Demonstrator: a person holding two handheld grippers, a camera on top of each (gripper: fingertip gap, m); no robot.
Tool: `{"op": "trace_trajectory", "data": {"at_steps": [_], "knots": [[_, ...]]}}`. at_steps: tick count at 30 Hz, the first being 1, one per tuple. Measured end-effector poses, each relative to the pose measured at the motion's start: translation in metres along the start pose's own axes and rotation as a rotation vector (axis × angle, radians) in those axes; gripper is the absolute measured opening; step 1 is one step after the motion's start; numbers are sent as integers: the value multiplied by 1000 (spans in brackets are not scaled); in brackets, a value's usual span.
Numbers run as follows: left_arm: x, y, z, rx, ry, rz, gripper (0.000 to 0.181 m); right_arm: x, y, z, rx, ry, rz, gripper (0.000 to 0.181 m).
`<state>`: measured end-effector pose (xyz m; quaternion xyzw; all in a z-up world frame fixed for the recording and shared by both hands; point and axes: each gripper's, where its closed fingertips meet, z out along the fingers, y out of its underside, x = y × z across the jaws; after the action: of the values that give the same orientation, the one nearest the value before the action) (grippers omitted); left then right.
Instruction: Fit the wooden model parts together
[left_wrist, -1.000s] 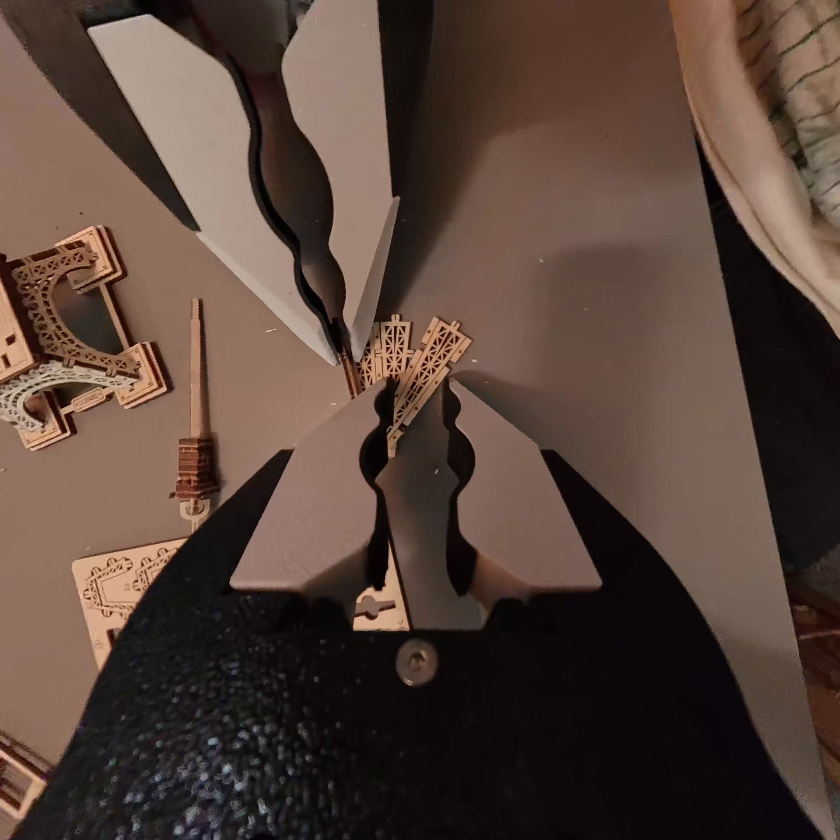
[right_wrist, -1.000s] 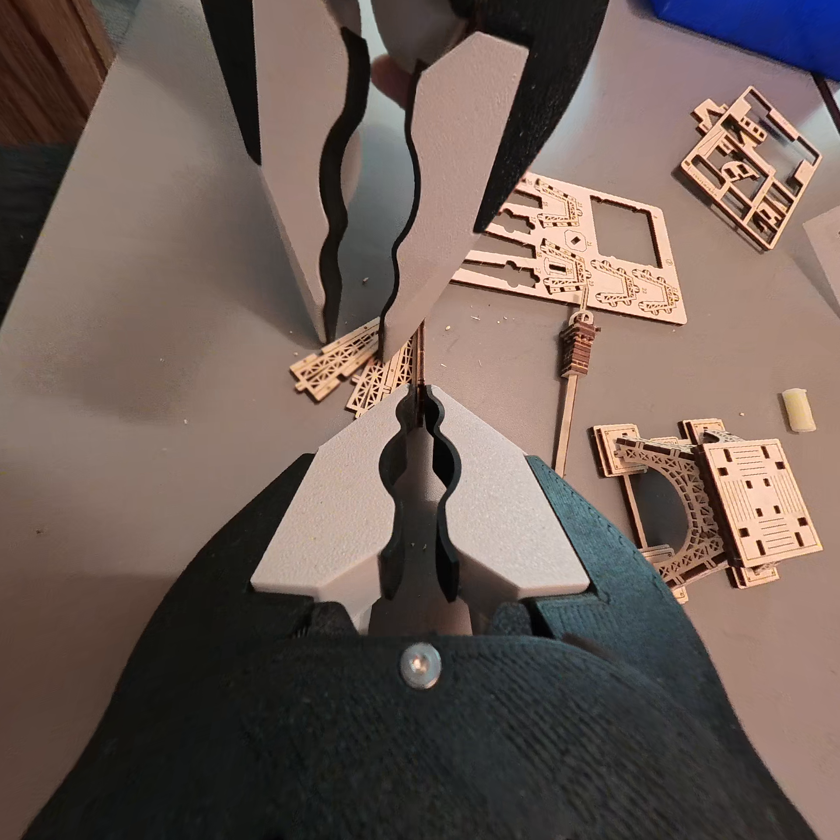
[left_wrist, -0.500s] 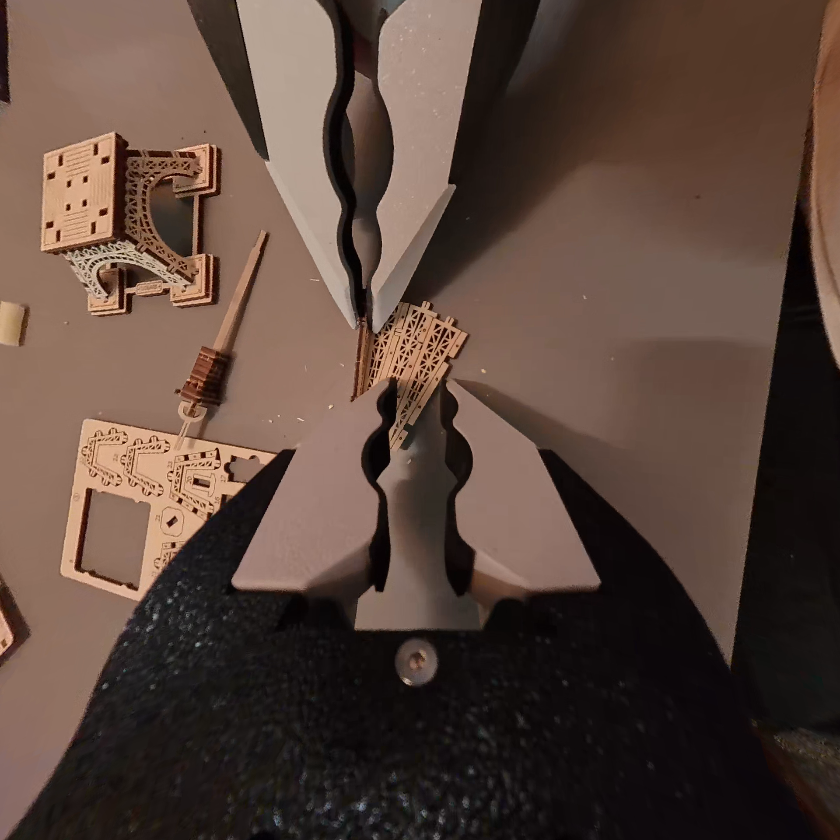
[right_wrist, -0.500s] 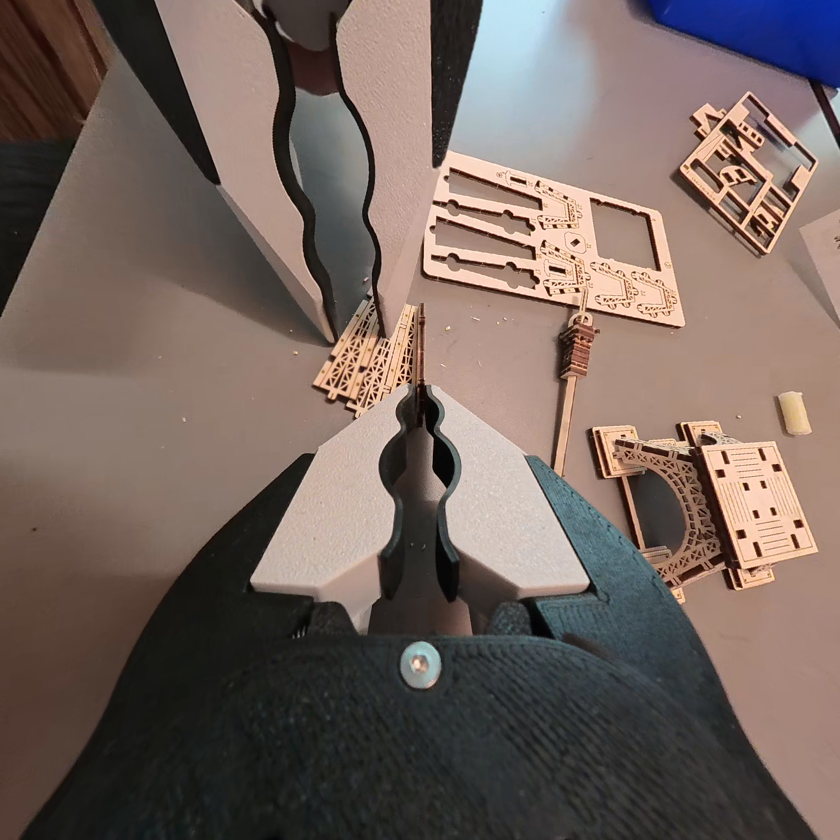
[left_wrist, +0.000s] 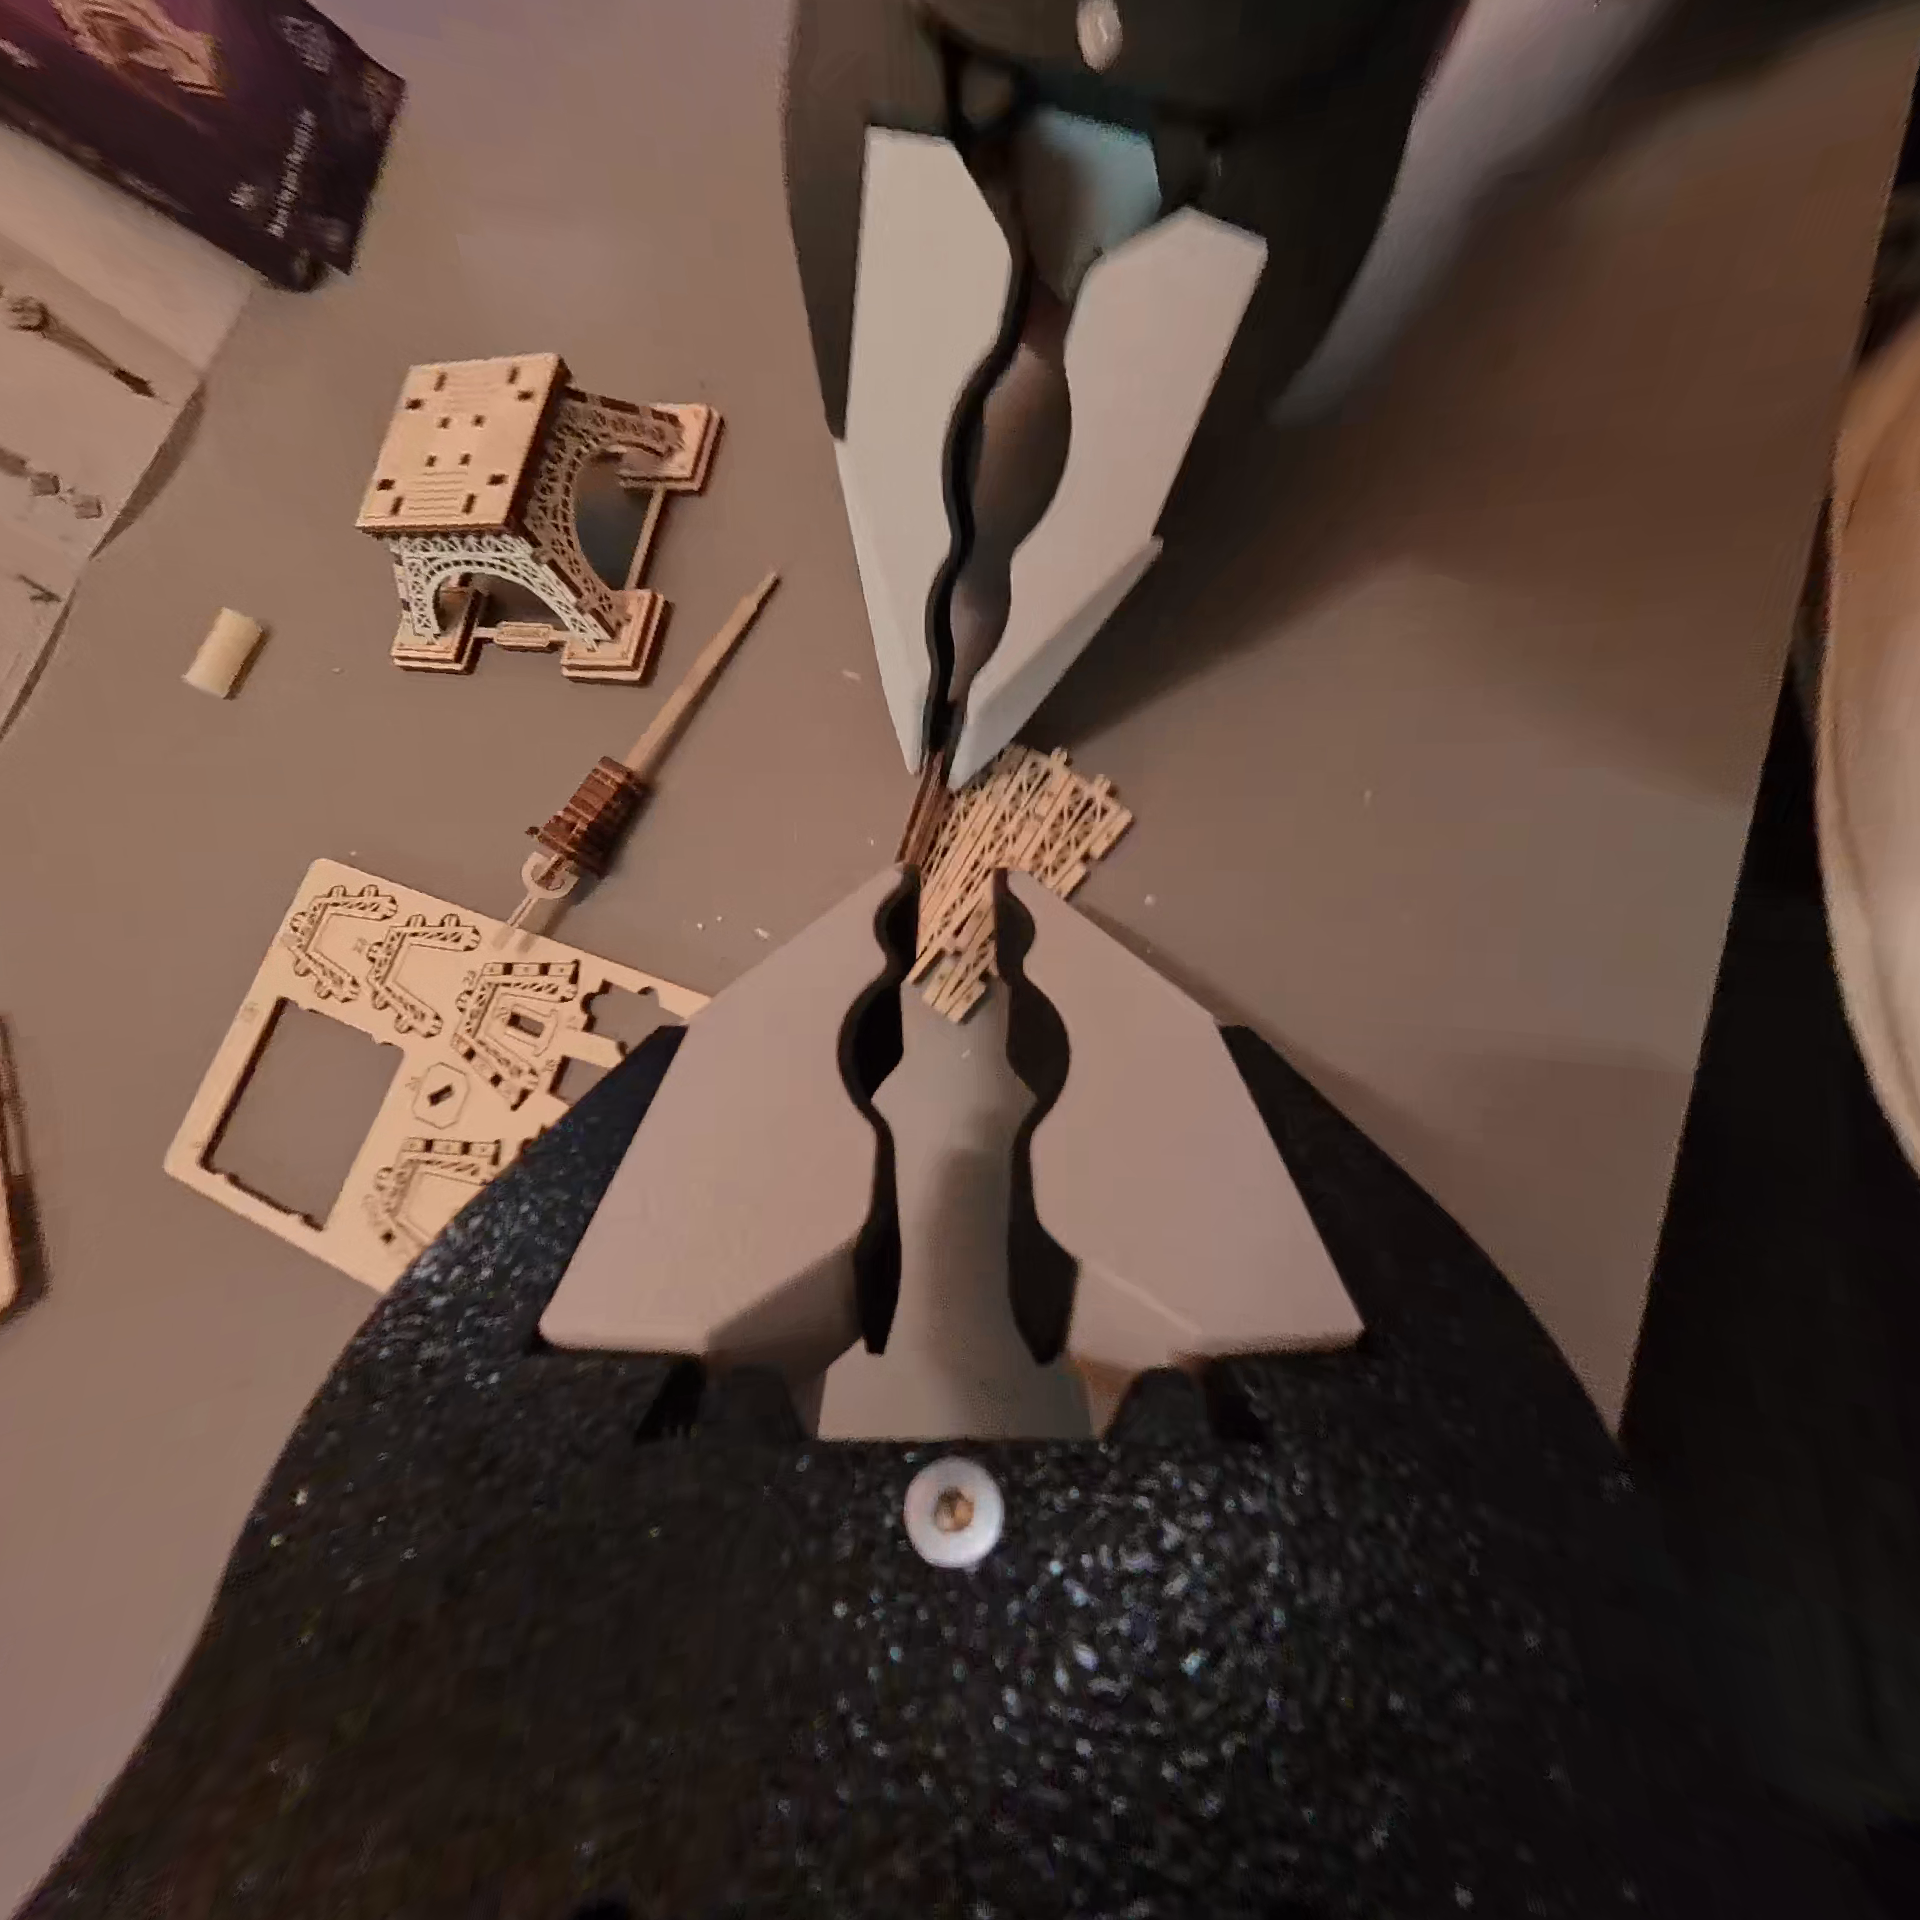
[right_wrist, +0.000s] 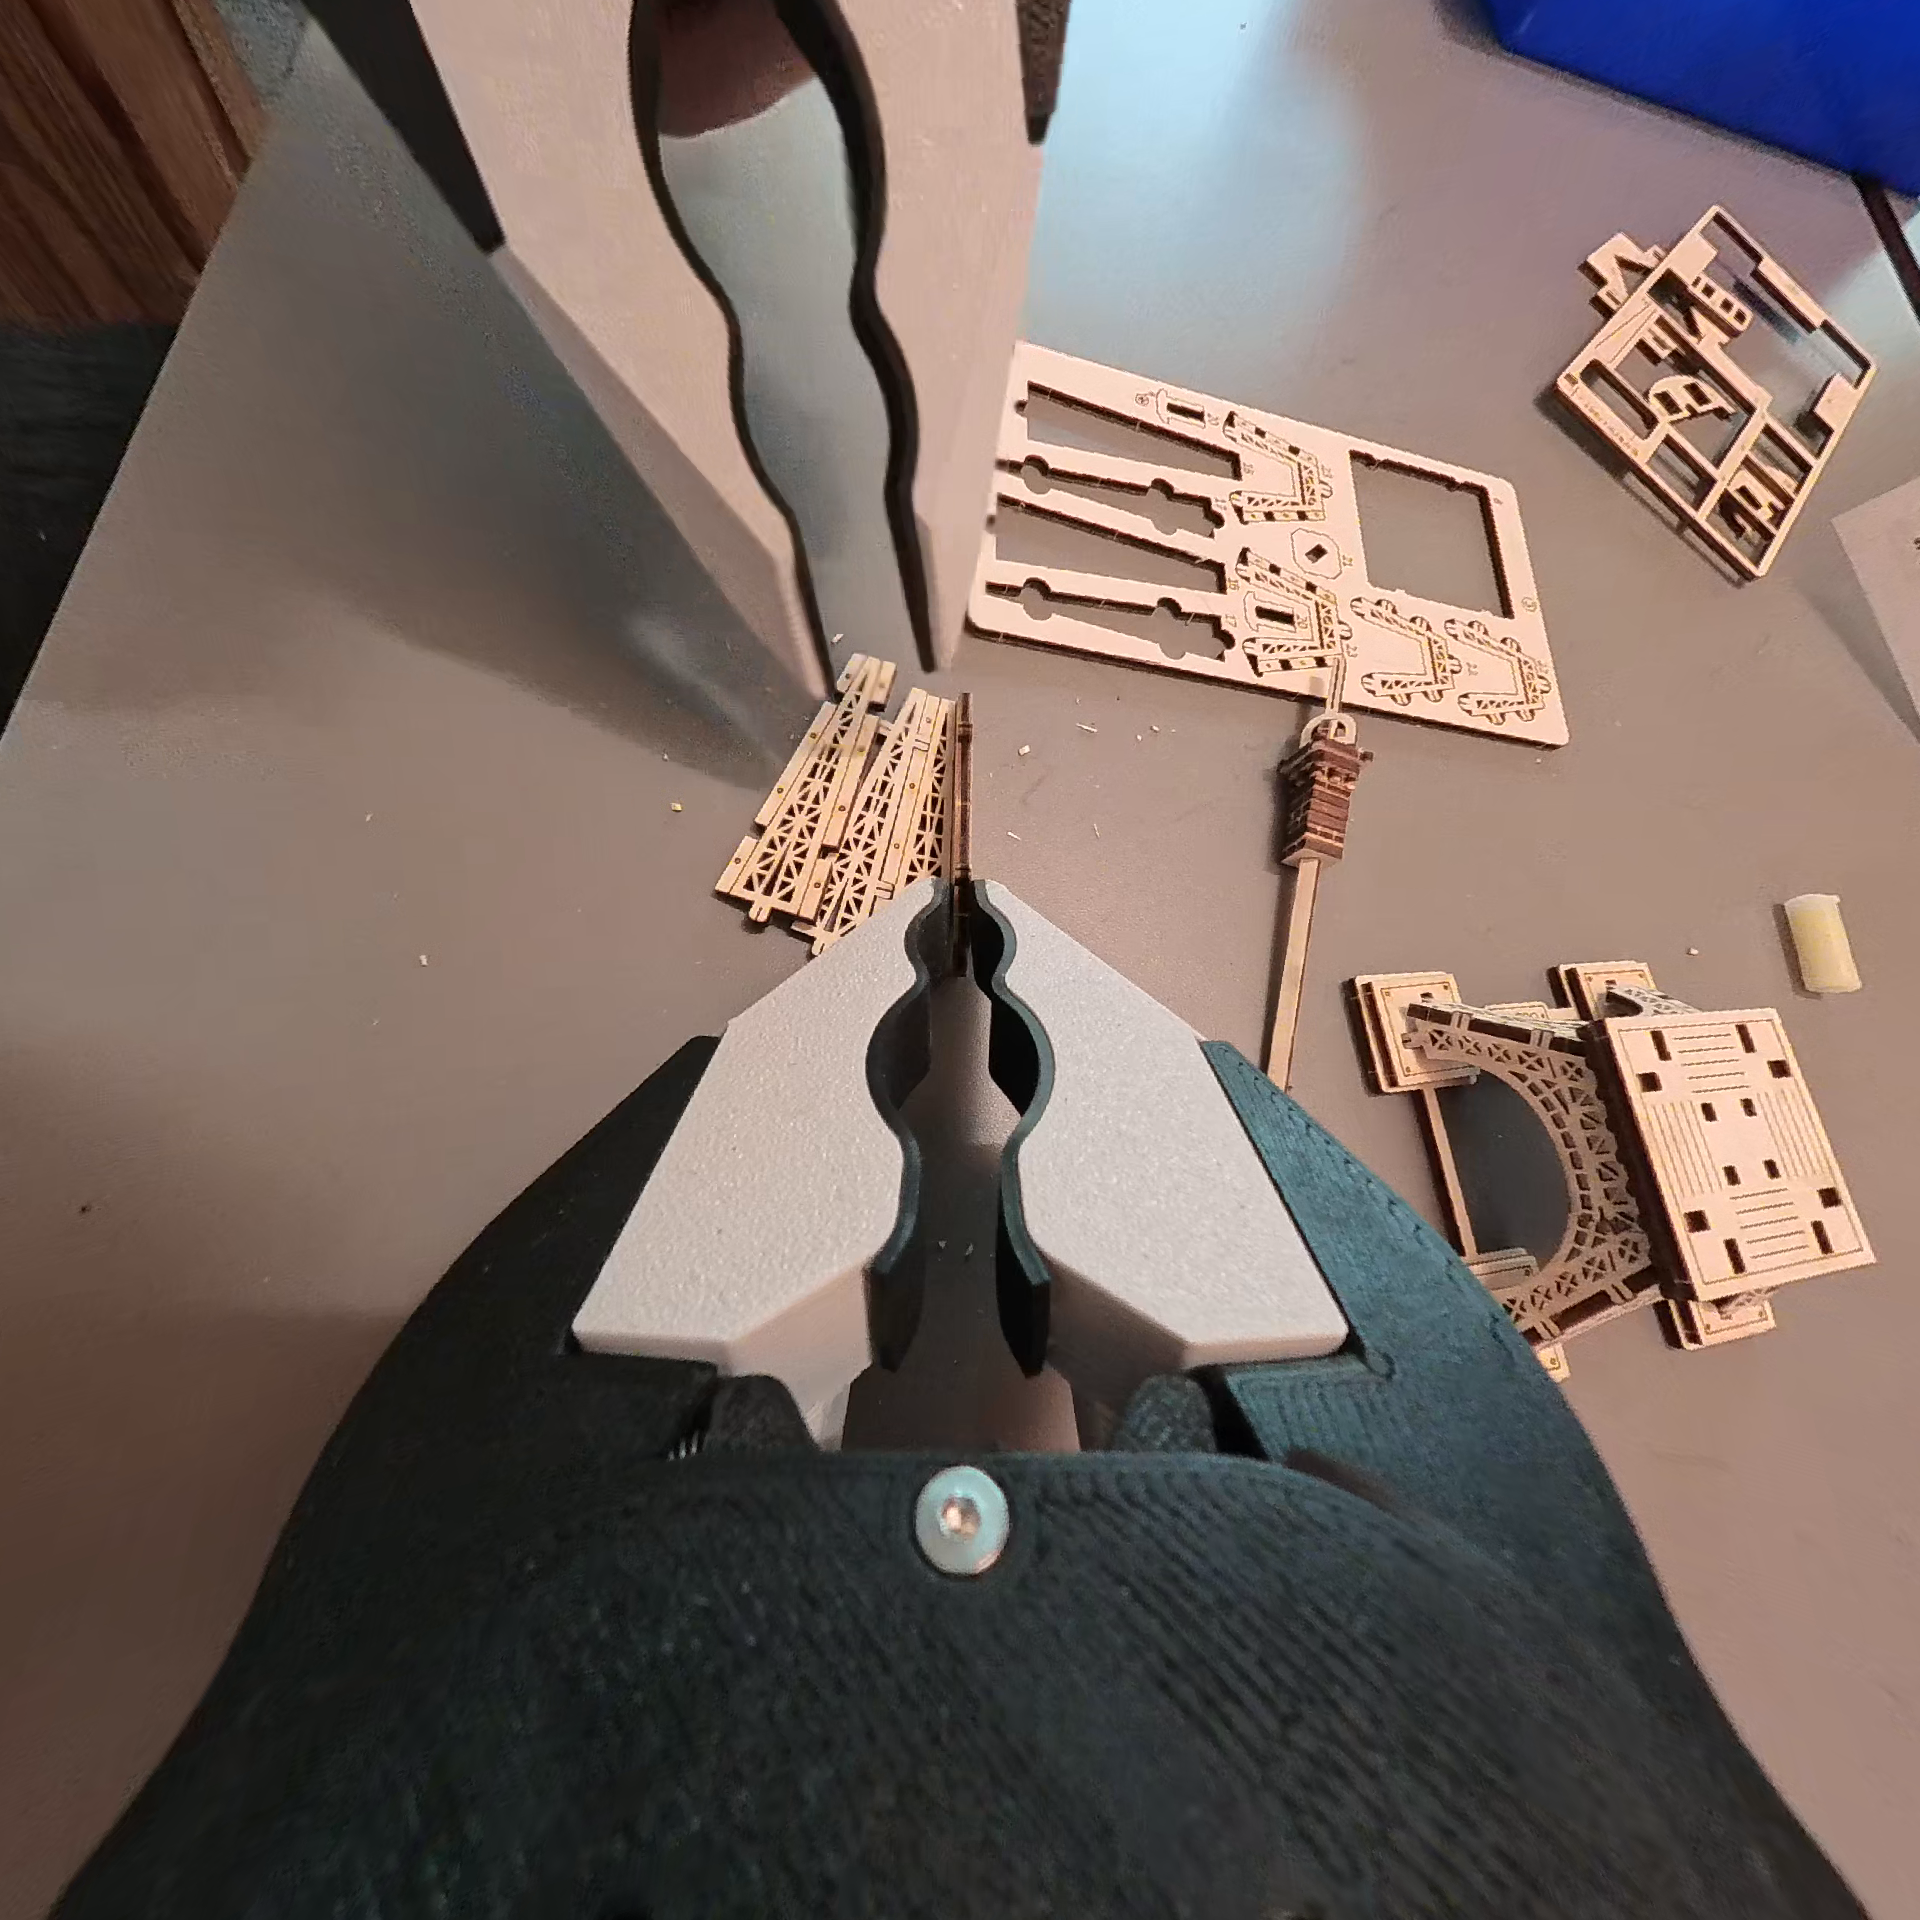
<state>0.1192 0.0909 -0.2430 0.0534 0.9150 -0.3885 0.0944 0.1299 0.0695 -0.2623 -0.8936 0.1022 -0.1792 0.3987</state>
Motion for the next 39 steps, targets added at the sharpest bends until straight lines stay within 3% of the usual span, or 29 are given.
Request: {"op": "trace_trajectory", "data": {"at_steps": [3,6,11,22,27,32,39], "knots": [[3,-5,4,26,-43,-70,4,0,0,0,0,0,0,1],[16,-3,9,5,-27,-42,20,0,0,0,0,-2,2,1],[27,7,18,-50,0,49,22,0,0,0,0,-2,2,1],[17,7,22,-36,96,4,23,0,0,0,0,-6,7,1],[23,8,18,-26,130,93,23,0,0,0,0,-6,7,1],[22,2,15,18,92,99,23,0,0,0,0,-5,5,1],[18,8,20,-28,86,110,20,0,0,0,0,-5,6,1]]}}
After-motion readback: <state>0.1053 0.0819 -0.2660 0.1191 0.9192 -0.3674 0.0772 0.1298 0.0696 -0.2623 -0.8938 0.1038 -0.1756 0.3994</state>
